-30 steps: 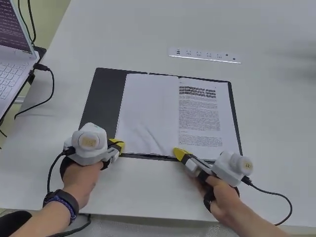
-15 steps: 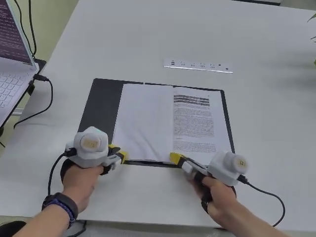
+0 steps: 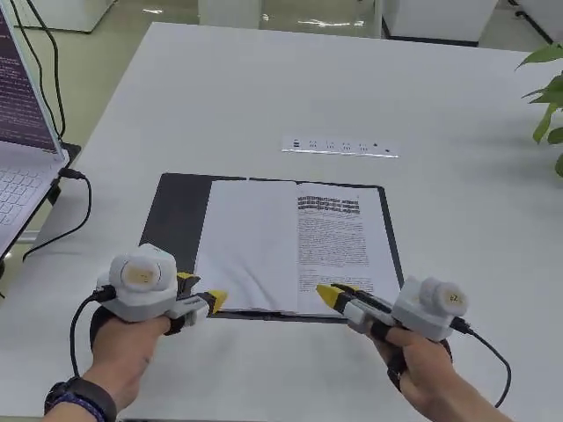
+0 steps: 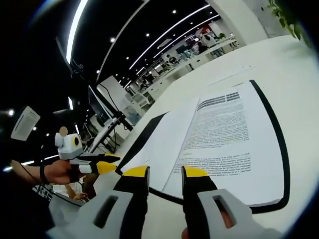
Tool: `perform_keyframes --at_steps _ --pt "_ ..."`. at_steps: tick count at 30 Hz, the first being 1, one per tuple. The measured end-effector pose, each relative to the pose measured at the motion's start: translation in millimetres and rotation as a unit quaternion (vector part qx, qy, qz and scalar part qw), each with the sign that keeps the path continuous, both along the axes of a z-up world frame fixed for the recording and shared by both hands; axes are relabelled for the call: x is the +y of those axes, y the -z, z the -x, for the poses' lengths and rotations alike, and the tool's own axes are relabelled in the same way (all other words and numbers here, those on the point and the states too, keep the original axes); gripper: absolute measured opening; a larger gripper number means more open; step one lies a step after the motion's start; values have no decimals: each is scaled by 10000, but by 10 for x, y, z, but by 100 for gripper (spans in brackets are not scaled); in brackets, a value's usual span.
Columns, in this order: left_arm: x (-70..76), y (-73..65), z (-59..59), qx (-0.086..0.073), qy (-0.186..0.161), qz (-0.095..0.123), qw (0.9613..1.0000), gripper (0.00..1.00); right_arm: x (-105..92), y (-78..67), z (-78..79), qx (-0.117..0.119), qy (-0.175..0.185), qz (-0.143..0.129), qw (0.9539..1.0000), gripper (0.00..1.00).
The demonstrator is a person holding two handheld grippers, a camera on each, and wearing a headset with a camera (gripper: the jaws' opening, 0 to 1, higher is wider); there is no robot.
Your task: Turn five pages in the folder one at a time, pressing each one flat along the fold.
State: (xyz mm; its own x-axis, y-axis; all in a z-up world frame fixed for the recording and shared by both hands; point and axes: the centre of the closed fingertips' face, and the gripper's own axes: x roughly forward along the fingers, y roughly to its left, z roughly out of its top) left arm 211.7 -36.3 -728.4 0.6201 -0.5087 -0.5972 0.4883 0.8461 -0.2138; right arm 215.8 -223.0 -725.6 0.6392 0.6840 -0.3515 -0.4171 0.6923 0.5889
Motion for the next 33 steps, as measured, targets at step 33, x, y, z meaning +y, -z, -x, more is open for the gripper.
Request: perform_keyframes --at_steps 33 --pt "623 -857 395 -778 -765 -154 9939 63 -832 -644 555 -723 24 963 9927 54"
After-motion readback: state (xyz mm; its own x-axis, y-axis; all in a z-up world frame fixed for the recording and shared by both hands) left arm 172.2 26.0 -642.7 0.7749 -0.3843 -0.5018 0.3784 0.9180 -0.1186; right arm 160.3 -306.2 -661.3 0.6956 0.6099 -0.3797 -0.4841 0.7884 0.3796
